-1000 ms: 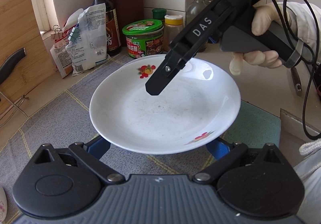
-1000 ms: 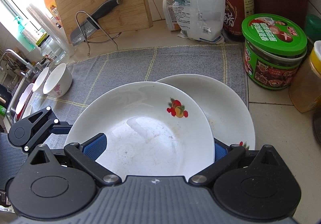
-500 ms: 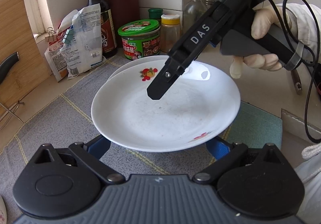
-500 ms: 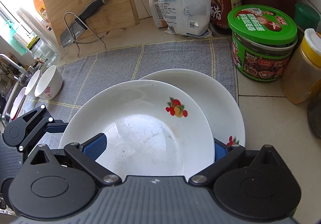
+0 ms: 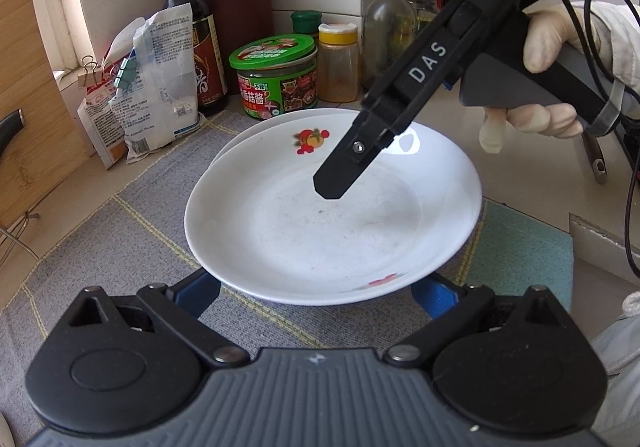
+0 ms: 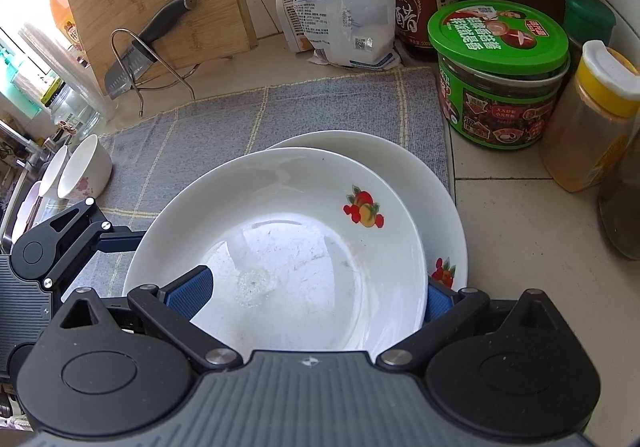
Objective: Organize plates and bowls
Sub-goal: 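Lower the red-flower plate onto the stacked plates with the right gripper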
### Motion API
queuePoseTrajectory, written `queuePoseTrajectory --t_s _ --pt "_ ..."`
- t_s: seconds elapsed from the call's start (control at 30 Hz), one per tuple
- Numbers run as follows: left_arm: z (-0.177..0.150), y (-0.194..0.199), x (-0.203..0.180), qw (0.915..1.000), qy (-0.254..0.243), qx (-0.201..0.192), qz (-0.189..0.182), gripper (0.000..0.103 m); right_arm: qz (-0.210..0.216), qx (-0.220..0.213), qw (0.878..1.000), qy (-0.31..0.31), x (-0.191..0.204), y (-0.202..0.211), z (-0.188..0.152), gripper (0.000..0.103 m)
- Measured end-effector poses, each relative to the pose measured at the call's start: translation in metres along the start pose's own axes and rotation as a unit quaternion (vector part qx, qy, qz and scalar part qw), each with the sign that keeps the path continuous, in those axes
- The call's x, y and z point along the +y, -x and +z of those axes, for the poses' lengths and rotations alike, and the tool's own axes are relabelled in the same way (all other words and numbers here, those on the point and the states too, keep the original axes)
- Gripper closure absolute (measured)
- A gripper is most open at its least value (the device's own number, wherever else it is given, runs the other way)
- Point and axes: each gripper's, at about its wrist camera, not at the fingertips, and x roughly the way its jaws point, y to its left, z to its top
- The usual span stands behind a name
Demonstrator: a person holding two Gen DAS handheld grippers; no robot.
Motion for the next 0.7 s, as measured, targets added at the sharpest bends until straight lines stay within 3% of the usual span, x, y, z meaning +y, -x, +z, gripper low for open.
queuePoseTrajectory --t_s 0.7 --pt "0.0021 -0.0076 0.0086 0.9999 -0.004 0.001 -0.016 0.002 -0.021 0.002 0.999 -0.029 0.0007 0.0092 -0.0090 0.000"
